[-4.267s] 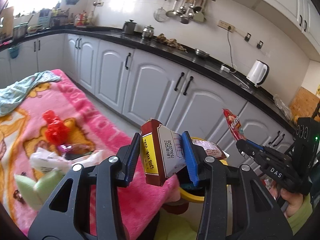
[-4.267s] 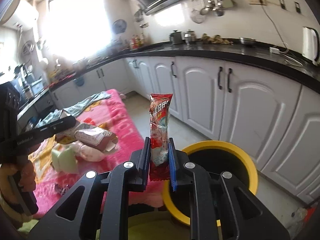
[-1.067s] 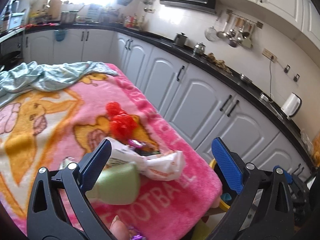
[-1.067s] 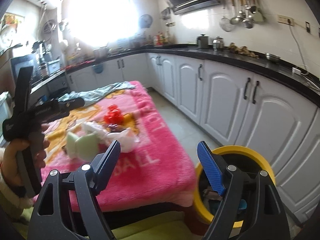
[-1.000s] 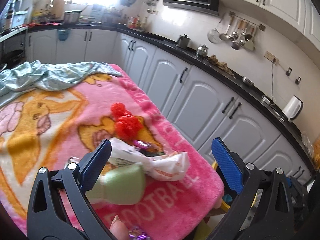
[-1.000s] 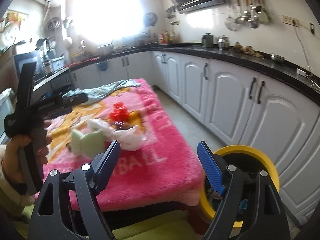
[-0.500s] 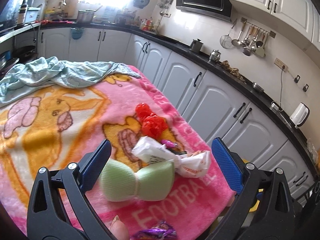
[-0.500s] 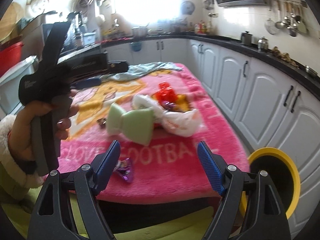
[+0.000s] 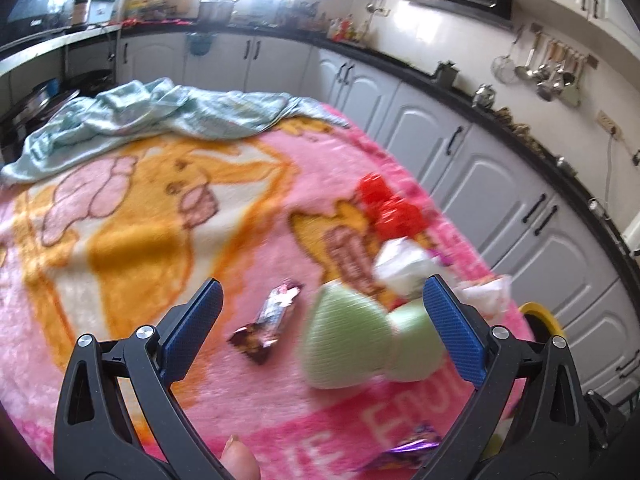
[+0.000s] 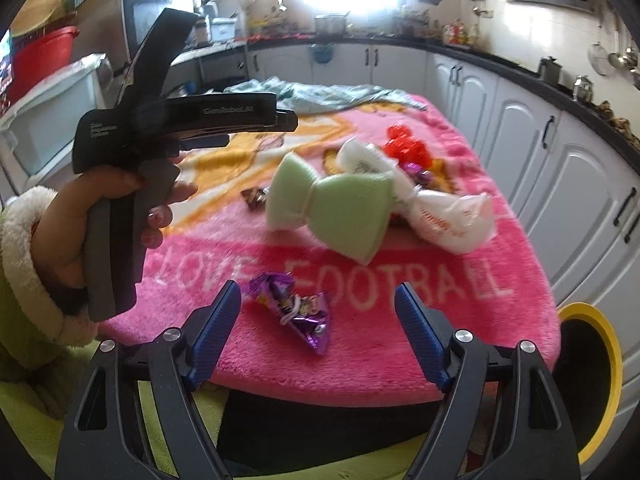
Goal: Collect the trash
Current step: 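Move both tools back over the table toward the remaining wrappers, then grasp the purple candy wrapper with the right tool while the left tool grasps the brown chocolate bar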
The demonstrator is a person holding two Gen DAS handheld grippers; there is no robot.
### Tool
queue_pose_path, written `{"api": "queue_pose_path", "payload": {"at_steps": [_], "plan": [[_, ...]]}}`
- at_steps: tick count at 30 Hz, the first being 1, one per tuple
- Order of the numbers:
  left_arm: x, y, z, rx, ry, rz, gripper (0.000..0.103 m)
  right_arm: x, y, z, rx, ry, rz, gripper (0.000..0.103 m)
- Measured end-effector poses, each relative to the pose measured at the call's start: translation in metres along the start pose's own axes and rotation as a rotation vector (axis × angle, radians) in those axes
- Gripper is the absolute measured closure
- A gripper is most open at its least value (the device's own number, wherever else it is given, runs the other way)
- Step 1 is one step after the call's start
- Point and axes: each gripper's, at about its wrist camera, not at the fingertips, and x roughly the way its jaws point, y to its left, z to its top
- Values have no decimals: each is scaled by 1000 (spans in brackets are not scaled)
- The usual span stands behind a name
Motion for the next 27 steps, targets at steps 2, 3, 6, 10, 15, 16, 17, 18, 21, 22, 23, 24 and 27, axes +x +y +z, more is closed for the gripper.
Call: {"api": "queue_pose_path", "payload": {"at_steps": [2, 3, 6, 10, 15, 16, 17, 18, 21, 22, 23, 24, 27], "plan": [[7, 10, -4, -4, 17, 20, 11, 10, 1, -1, -3, 29, 21, 26], [9, 12, -5, -5, 24, 26, 11, 15, 2, -1, -7, 40, 31, 26], [19, 26, -11, -4, 55, 47, 11, 30, 8, -1, -31, 75, 51, 28], [29, 47, -23, -22, 105, 59, 19, 52, 16, 0, -55, 120, 86, 40], [40, 56, -35, -38, 155, 18, 37, 76, 20, 0, -50, 168, 118, 65], [42, 57, -36, -40, 162, 11, 42, 81, 19, -1, -43, 182, 128, 76], [43, 57, -37, -40, 166, 7, 44, 83, 18, -2, -37, 194, 132, 76], [45, 56, -37, -35, 168, 0, 46, 84, 17, -4, -27, 192, 138, 77], [47, 54, -36, -10, 158, -11, 47, 82, 15, -5, -13, 186, 139, 81], [47, 53, -36, -5, 157, -15, 47, 82, 14, -4, -10, 184, 138, 81], [49, 51, -35, 6, 160, -19, 47, 81, 13, -5, -4, 183, 141, 81], [51, 49, -35, 17, 163, -22, 47, 81, 12, -5, 4, 183, 144, 81], [58, 43, -34, 65, 172, -24, 54, 79, 10, -6, 12, 181, 145, 82]]}}
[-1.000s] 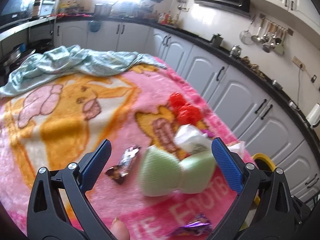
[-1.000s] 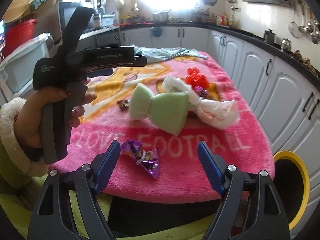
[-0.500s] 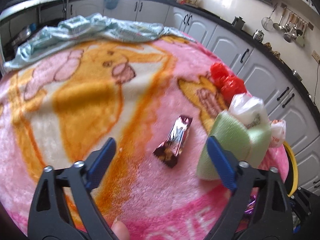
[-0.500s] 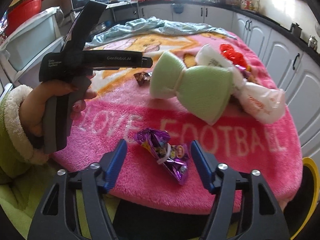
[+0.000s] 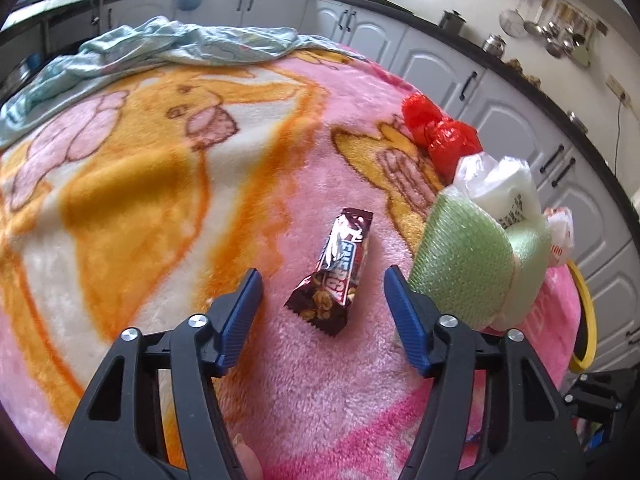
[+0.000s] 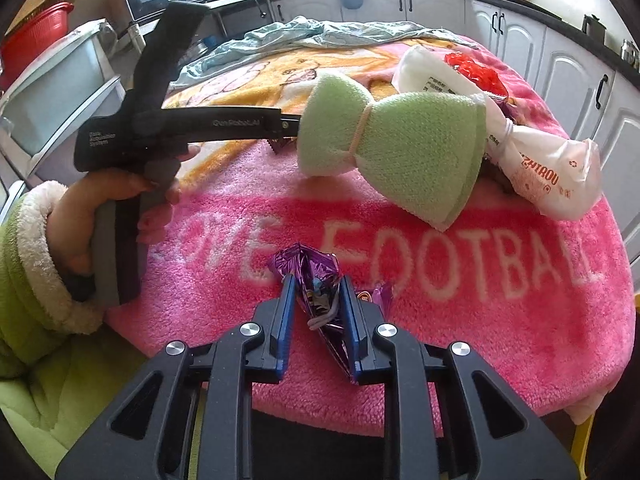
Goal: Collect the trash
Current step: 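Grasp the purple candy wrapper with the right tool while the left tool grasps the brown chocolate bar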
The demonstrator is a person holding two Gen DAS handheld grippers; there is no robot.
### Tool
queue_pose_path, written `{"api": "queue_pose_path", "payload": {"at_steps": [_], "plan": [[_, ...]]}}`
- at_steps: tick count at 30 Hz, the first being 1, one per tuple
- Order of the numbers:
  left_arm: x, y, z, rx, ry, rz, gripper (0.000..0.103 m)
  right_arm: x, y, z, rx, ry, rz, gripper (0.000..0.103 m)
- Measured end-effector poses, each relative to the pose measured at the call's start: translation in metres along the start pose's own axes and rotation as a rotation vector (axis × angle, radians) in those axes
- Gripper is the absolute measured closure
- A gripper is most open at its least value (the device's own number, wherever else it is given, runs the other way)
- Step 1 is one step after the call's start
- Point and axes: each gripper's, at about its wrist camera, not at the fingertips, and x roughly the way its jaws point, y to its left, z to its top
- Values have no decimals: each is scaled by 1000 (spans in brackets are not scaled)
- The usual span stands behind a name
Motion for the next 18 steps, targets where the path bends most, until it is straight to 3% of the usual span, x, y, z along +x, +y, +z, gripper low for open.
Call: {"api": "queue_pose_path", "payload": {"at_steps": [4, 7, 11, 13, 18], "plan": [[8, 0, 1, 34, 17, 40, 76, -3, 0, 0, 15, -6, -1, 86], [8, 5, 2, 40, 26, 46, 85, -7, -3, 0, 37, -17, 4, 87], [5, 10, 3, 29, 34, 28, 87, -13, -8, 0, 63, -36, 10, 88], [2, 11, 3, 22, 30, 24, 89, -18, -10, 0, 72, -47, 17, 97], [-13, 9, 5, 16, -7, 12, 90, -27, -13, -1, 74, -66, 13, 97]]}}
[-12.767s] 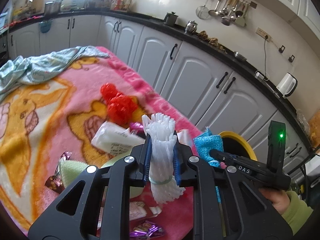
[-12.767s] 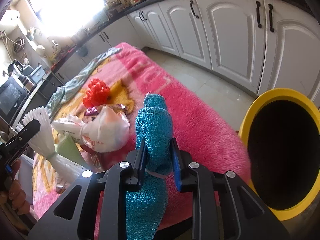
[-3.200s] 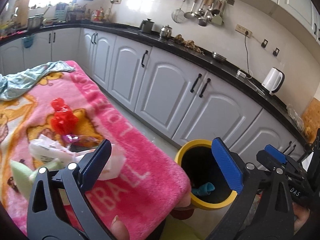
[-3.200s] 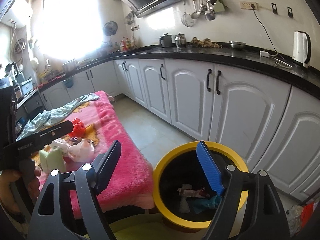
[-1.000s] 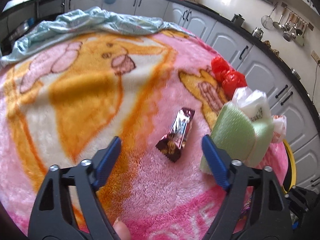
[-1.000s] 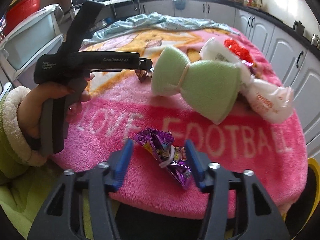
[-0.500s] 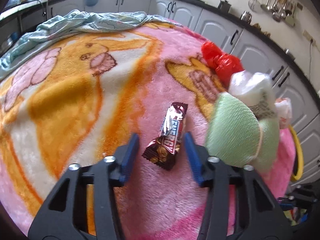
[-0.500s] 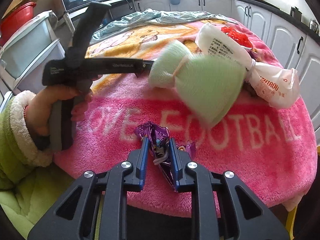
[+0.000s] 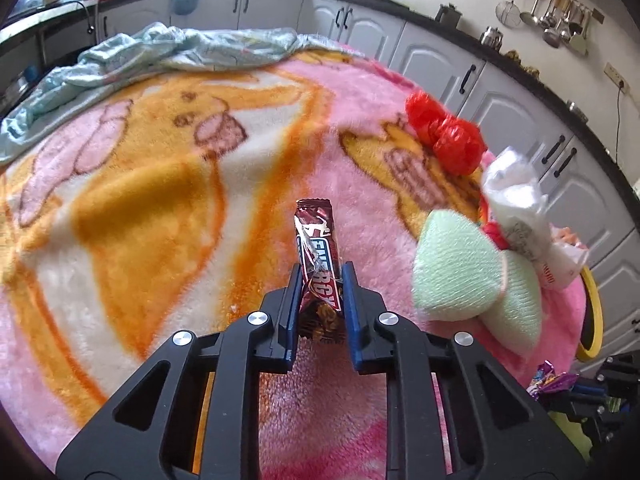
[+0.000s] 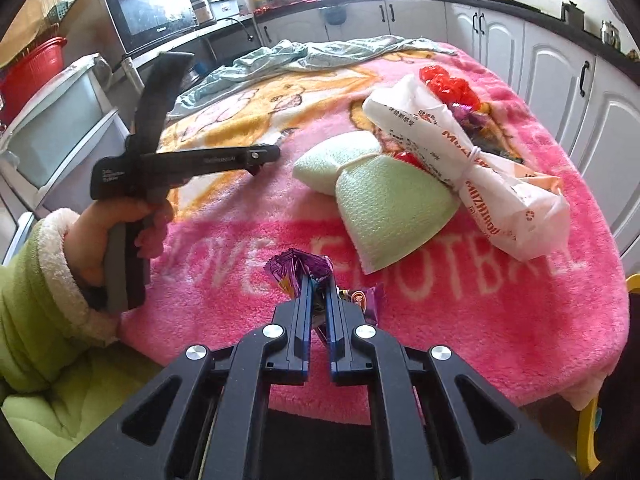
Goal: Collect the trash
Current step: 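Grasp the purple candy wrapper with the right tool while the left tool grasps the brown chocolate bar, then carry the purple wrapper and chocolate bar toward the yellow bin with both tools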
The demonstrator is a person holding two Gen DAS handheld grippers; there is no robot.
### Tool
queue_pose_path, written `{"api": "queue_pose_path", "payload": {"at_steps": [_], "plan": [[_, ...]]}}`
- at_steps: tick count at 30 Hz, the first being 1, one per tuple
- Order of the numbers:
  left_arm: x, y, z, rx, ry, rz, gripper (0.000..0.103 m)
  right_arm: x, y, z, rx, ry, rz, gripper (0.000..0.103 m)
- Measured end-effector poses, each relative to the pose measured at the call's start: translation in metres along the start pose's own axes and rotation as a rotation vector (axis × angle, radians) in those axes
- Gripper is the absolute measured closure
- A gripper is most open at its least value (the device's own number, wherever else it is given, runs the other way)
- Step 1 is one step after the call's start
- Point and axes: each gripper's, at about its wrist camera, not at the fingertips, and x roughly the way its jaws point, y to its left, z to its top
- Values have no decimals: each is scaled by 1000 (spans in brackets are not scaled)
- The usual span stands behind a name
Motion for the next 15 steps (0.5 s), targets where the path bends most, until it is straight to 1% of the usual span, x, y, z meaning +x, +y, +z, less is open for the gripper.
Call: {"api": "queue_pose_path", "payload": {"at_steps": [6, 15], "plan": [[-27, -11, 12, 4, -62, -39, 90, -16, -2, 2, 12, -31, 4, 97], [-46, -60, 17, 69, -83, -143, 90, -49, -18, 5, 39, -102, -47, 97]]}}
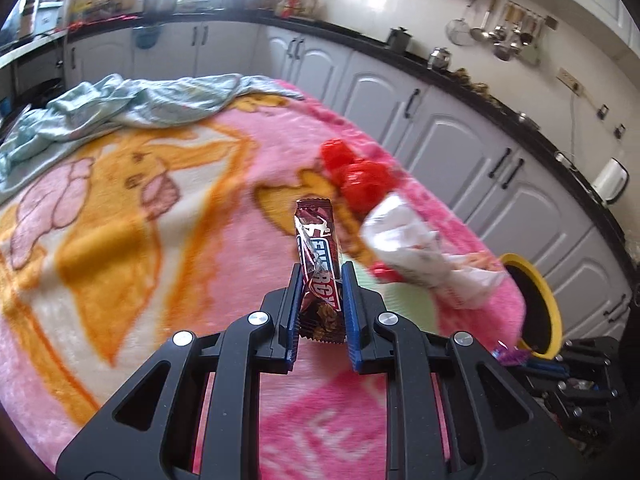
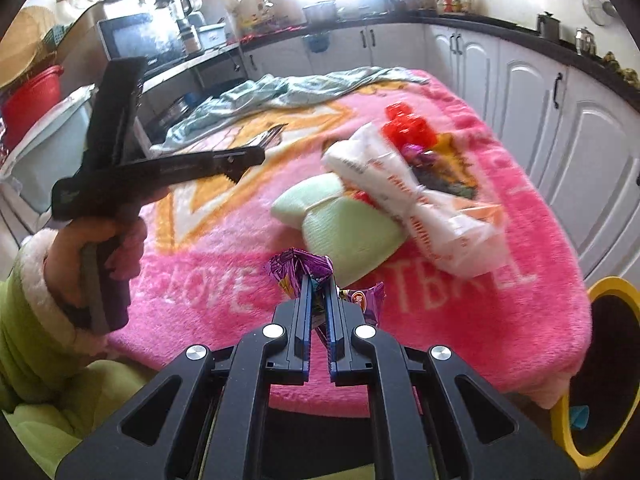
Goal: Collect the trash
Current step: 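Carry the purple wrapper and chocolate bar toward the yellow bin with both tools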
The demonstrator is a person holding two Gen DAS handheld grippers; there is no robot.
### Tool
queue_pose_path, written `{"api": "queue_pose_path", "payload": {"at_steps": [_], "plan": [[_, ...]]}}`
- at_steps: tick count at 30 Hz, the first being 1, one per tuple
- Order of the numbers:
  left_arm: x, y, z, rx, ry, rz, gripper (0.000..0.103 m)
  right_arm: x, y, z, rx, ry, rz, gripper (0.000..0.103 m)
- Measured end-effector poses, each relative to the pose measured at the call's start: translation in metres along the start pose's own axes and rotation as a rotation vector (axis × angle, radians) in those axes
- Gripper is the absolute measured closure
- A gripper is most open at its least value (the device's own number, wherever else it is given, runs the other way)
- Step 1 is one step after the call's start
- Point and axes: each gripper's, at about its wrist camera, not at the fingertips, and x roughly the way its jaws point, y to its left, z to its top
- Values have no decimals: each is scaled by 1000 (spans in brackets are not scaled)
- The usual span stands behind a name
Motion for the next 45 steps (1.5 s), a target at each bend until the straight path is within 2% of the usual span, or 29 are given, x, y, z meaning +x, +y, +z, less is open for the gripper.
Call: {"api": "queue_pose_path", "payload": {"at_steps": [22, 45], "plan": [[14, -123, 18, 188, -7, -165, 90, -95, -98, 5, 174, -204, -210, 97], [42, -268, 14, 382, 11, -360, 90, -186, -188, -41, 374, -361, -432, 97]]}}
